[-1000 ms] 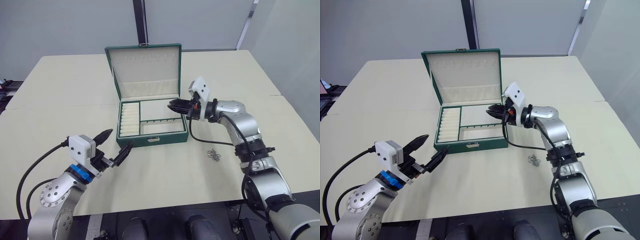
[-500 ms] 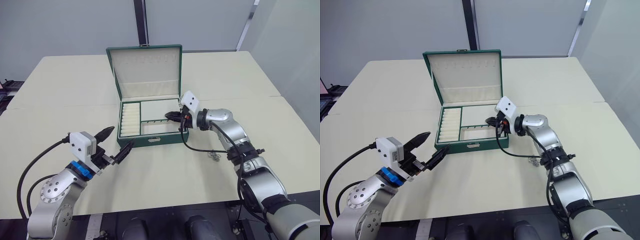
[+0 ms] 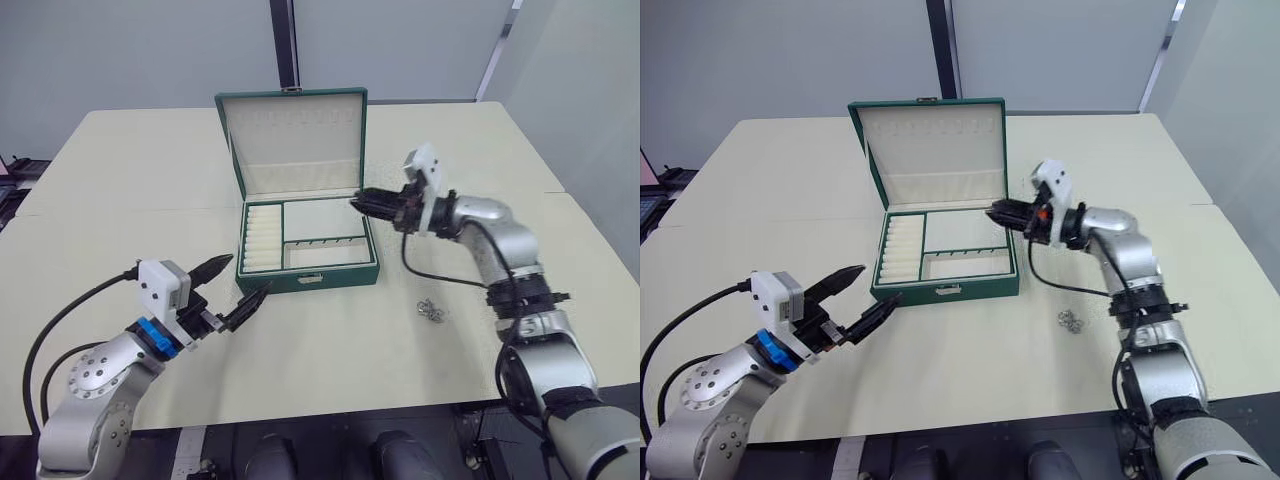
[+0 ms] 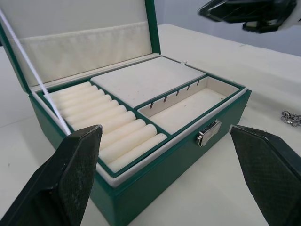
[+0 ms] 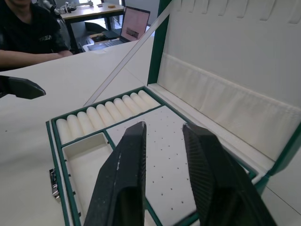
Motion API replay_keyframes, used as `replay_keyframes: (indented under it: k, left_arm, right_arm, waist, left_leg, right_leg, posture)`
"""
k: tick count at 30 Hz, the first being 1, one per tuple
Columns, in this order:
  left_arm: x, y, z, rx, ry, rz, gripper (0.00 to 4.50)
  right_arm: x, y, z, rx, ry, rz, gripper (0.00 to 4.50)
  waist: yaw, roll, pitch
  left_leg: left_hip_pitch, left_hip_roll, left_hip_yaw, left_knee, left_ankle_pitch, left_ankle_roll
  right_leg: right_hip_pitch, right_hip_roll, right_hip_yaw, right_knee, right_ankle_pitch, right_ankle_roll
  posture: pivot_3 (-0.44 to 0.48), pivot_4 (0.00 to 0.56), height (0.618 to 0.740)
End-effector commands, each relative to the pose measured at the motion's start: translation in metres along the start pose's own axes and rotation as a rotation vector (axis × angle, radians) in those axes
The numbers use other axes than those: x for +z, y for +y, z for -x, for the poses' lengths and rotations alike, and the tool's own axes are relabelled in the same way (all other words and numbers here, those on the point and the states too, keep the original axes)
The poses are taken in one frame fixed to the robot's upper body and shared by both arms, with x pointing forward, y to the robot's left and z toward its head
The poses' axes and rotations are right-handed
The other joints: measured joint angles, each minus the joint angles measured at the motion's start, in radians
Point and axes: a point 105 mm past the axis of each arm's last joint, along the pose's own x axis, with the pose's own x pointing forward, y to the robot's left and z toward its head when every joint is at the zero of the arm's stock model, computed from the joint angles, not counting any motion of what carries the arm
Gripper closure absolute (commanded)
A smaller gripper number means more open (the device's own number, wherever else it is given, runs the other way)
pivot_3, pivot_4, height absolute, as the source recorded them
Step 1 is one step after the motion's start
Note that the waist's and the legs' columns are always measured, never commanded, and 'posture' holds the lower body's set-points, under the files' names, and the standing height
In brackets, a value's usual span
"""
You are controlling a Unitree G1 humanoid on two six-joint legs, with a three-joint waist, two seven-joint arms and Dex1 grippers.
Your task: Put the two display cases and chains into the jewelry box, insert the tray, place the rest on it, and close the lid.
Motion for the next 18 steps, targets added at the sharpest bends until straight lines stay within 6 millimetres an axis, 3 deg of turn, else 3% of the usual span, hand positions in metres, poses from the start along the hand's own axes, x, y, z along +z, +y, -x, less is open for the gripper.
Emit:
replay_keyframes:
  k: [1, 8, 12, 18]
  left_arm:
    - [0.007, 0.031, 0.021, 0.096, 0.014, -0.028, 0.0]
    - [0.0, 0.098, 0.067, 0.268, 0.124, -0.043, 0.0]
    - [0.006, 0.121, 0.089, 0.319, 0.159, -0.082, 0.0]
    - [0.008, 0.133, 0.109, 0.357, 0.188, -0.115, 0.0]
  right_arm:
    - [0.006, -0.011, 0.044, -0.084, -0.041, 0.001, 2.13]
    - [-0.046, -0.025, 0.129, -0.332, 0.153, 0.019, 0.02]
    - [-0.072, -0.022, 0.171, -0.403, 0.242, -0.01, 0.02]
    - [-0.088, -0.018, 0.202, -0.494, 0.246, -0.04, 0.02]
  waist:
    - [0.004, 0.0, 0.0]
    - [0.008, 0.0, 0.0]
    - [0.012, 0.0, 0.001]
    - [0.011, 0.0, 0.001]
  left_leg:
    - [0.0, 0.0, 0.0, 0.0, 0.0, 0.0]
    - [0.0, 0.0, 0.001, -0.001, 0.0, 0.0]
    - [0.0, 0.0, 0.002, -0.001, 0.0, 0.0]
    - [0.001, 0.0, 0.002, -0.001, 0.0, 0.0]
  right_leg:
    - [0.0, 0.0, 0.0, -0.001, 0.0, 0.0]
    - [0.0, 0.0, 0.001, -0.001, 0.0, 0.0]
    - [-0.001, 0.0, 0.001, -0.002, 0.0, 0.0]
    - [0.0, 0.0, 0.001, -0.001, 0.0, 0.0]
  posture:
    - [0.0, 0.15, 0.74]
    - [0.0, 0.15, 0.74]
    - [0.0, 0.15, 0.74]
    - [0.0, 0.15, 0.74]
